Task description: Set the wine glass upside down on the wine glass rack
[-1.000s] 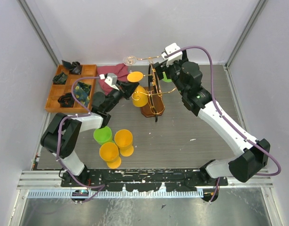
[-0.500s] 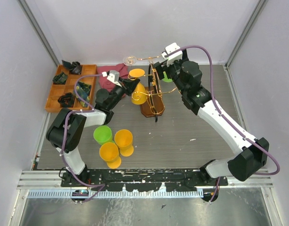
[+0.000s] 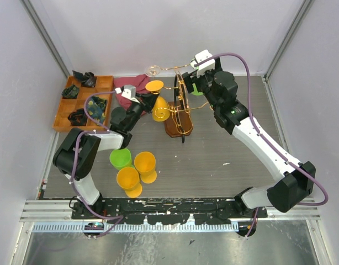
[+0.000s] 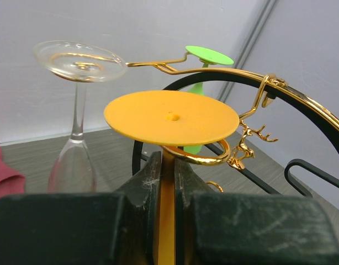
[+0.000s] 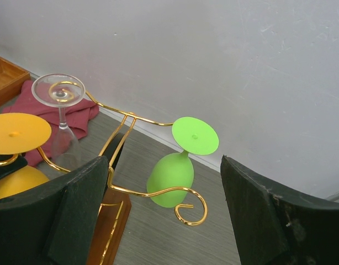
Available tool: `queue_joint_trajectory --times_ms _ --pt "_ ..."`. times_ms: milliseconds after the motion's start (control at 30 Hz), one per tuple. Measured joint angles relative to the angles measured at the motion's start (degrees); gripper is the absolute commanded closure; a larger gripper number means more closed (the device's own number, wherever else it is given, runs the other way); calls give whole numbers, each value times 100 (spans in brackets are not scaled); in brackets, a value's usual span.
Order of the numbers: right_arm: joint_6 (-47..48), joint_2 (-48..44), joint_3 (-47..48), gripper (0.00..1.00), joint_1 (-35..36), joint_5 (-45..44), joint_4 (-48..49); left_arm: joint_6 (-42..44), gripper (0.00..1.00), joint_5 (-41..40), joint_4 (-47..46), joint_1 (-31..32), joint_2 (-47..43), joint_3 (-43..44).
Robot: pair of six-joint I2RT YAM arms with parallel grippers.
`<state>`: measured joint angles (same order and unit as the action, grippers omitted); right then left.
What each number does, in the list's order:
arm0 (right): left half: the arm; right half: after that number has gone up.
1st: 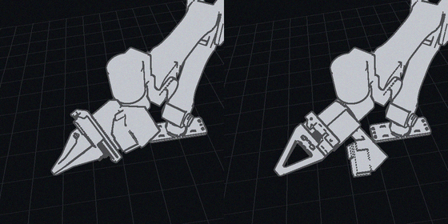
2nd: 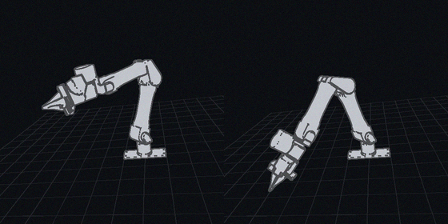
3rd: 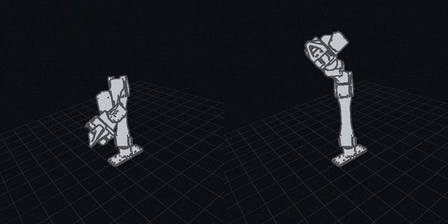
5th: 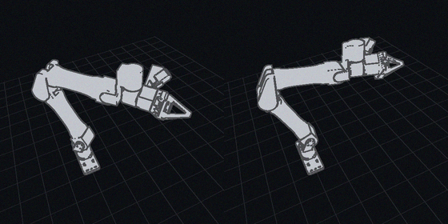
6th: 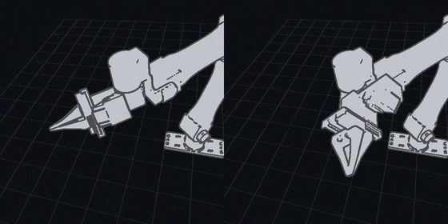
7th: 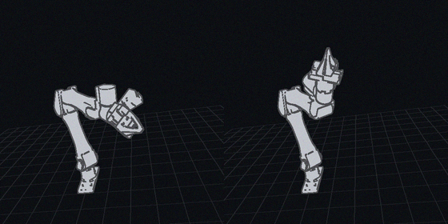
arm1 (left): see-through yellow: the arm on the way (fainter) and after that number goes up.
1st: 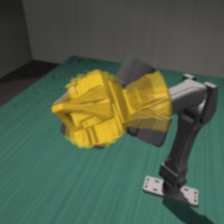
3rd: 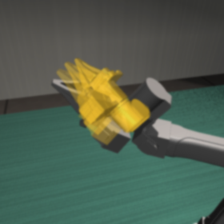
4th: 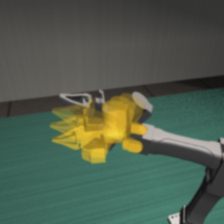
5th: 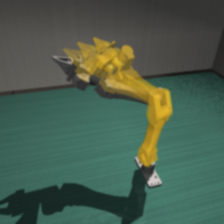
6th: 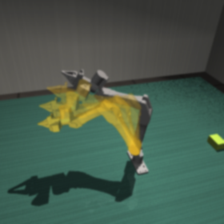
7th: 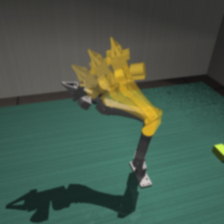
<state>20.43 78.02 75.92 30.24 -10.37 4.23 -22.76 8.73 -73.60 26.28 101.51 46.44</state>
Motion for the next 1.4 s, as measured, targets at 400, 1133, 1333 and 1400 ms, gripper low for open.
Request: queue_joint_trajectory --times_ms 400,1133,1333,1400 --pt "0 2 0 12 -11 83 0 151 100 -103 -57 -31 -361 -275" --pt "-2 111 -61 12 -48 107 -2 214 72 730 201 -26 -551 -385" --pt "-2 109 -109 12 -48 94 -4 168 47 846 205 -24 -444 -354" --pt "-2 109 -125 12 -48 85 -2 175 45 855 203 -24 -446 -356"
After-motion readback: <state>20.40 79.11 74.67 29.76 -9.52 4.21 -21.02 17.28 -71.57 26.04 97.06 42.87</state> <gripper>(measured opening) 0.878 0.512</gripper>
